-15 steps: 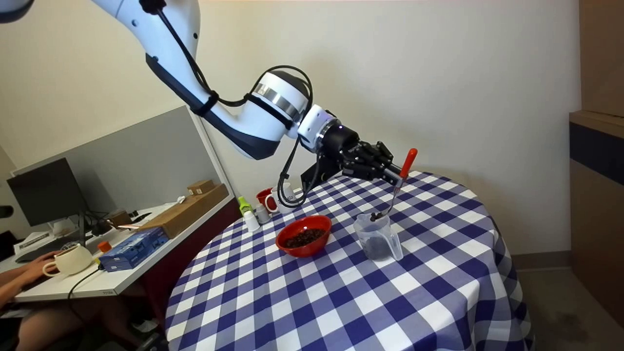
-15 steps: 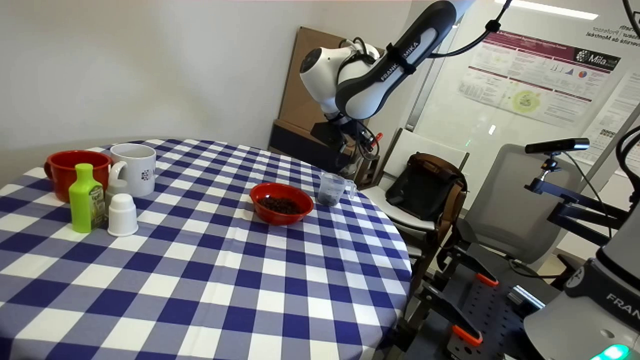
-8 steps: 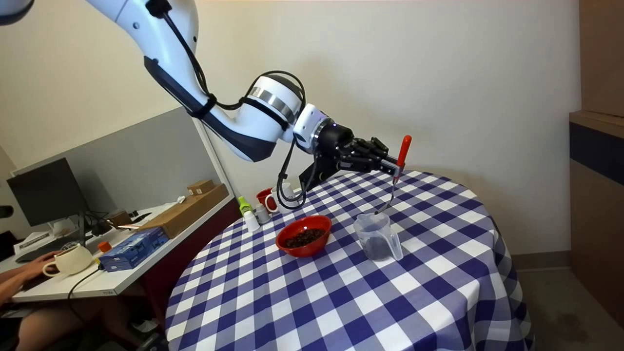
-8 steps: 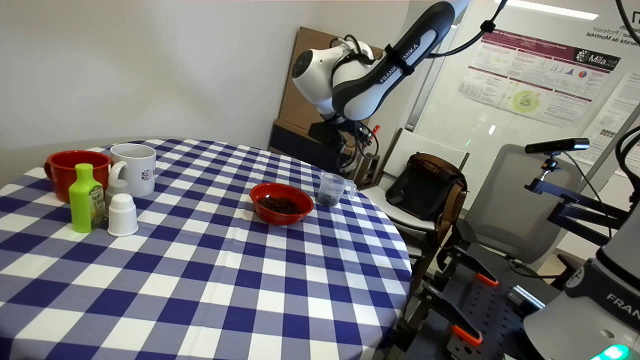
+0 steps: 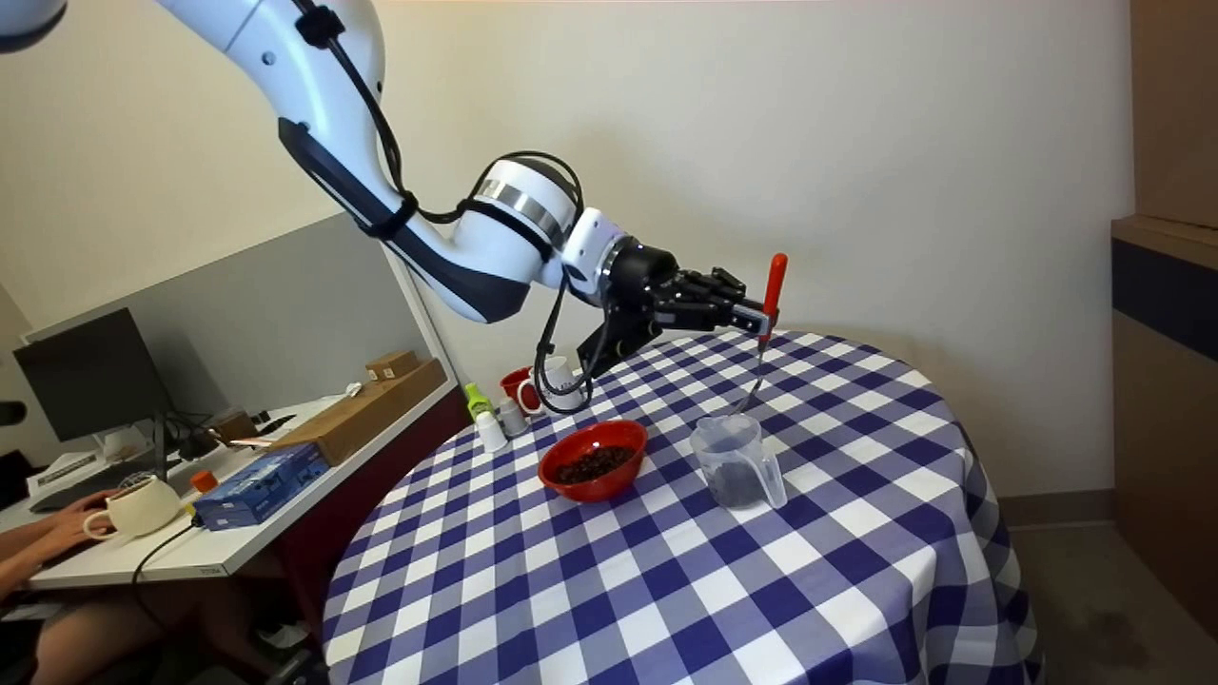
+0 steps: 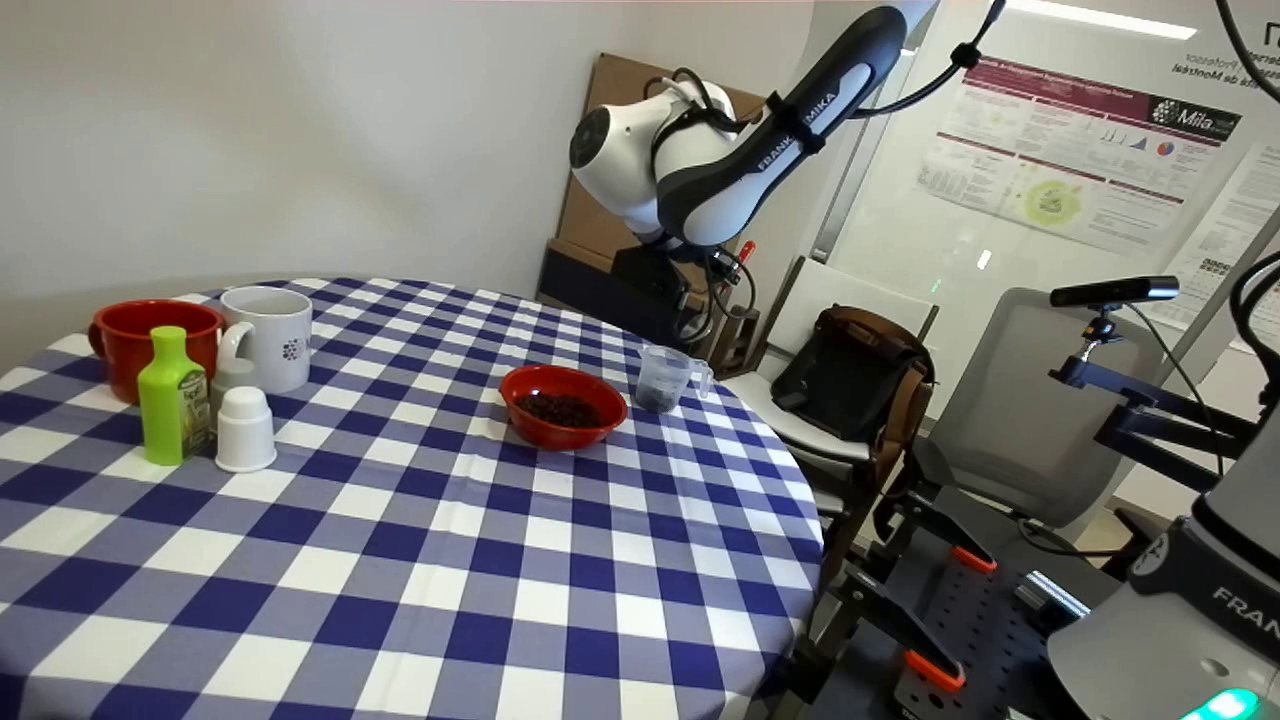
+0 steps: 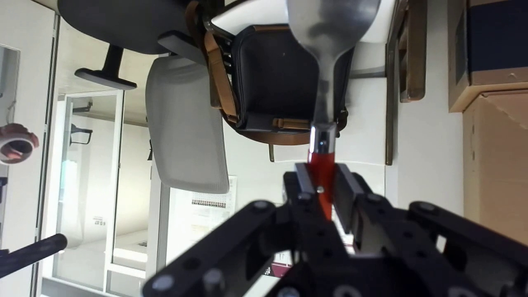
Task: Spoon out a single spoonful of the contents from the orange bowl into the transparent jar.
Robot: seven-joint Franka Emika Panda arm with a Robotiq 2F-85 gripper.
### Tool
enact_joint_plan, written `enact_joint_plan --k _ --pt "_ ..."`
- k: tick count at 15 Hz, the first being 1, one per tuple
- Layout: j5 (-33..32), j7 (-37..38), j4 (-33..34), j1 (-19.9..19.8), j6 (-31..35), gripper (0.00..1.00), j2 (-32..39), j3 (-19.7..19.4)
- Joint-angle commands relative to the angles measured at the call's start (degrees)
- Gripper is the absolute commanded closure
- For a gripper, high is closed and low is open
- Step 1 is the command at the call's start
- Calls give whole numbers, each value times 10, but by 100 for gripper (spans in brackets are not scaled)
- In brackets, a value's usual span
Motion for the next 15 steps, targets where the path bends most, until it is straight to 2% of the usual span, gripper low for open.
enact_joint_plan --k 1,5,8,15 --pt "59 -10 -8 -41 31 93 -42 40" --pt "138 -52 -45 -67 91 93 -121 57" --pt "202 -116 -101 -82 149 93 -191 61" --pt "330 -254 -324 -75 303 93 -321 62"
